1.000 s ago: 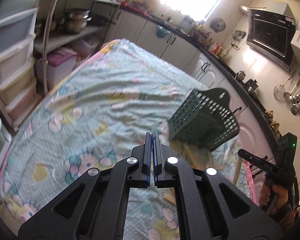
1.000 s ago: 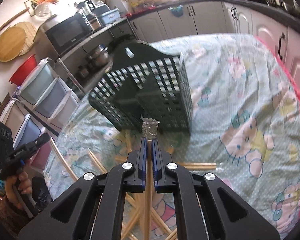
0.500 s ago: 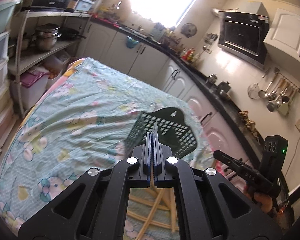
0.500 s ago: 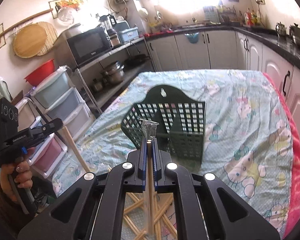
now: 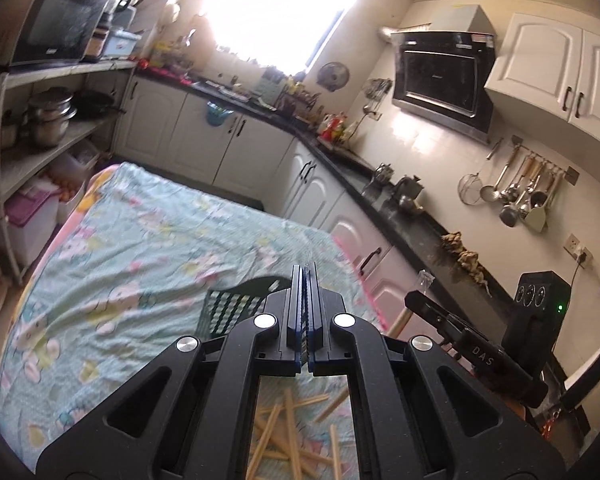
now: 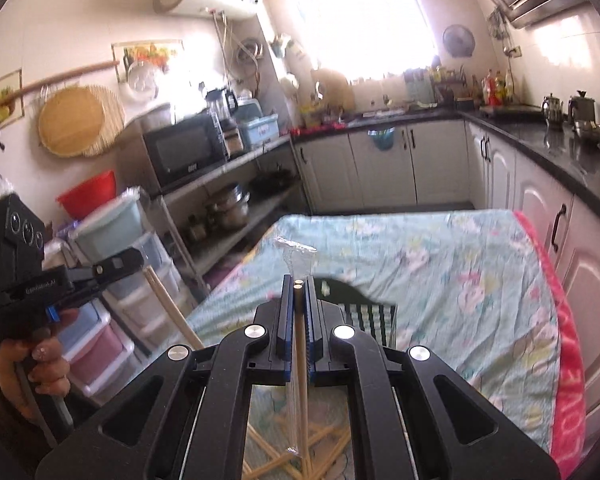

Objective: Organize utensils
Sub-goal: 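Lift the chopsticks upright with both tools and carry them over the green basket, then lower the chopsticks into the green basket and open both tools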

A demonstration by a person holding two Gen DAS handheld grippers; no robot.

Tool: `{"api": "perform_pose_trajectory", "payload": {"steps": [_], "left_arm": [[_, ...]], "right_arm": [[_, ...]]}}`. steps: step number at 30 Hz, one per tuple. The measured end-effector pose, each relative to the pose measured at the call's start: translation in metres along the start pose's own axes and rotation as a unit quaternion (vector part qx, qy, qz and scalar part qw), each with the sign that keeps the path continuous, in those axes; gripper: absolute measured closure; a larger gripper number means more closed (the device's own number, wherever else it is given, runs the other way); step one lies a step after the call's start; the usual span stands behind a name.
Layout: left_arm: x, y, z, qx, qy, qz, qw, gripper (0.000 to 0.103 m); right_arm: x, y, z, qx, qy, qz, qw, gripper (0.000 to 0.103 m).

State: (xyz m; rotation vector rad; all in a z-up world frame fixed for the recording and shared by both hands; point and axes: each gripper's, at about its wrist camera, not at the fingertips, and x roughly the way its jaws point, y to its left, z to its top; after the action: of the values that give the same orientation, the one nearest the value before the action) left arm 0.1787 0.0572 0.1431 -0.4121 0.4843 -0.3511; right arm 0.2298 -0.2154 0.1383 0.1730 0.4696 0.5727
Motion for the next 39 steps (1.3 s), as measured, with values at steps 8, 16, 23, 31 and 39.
{"api": "perform_pose_trajectory", "payload": {"steps": [8,16,23,31,39], "left_arm": [[0.006,-0.024,0.038,0.025,-0.037,-0.002,0.999,0.103],[0.027,-0.025,0.058,0.044,-0.055,0.021,0.9973,0.103],[0.049,-0.004,0.05,0.034,-0.043,0.024,0.9982,0.103],[0.07,0.014,0.029,0.027,-0.023,0.023,0.9991,0.103],[0.082,0.024,0.009,0.021,-0.005,0.034,0.9992,0.103]], "right_arm": [[-0.01,-0.009,0.038,-0.004,-0.065,-0.018,0.998,0.098],[0.003,-0.017,0.052,-0.016,-0.105,-0.059,0.993,0.098],[0.03,-0.026,0.033,-0.038,-0.118,-0.091,0.988,0.098],[0.06,-0.04,0.007,-0.035,-0.098,-0.103,0.989,0.097],[0.074,-0.04,-0.014,-0.028,-0.077,-0.112,0.99,0.097]]}}
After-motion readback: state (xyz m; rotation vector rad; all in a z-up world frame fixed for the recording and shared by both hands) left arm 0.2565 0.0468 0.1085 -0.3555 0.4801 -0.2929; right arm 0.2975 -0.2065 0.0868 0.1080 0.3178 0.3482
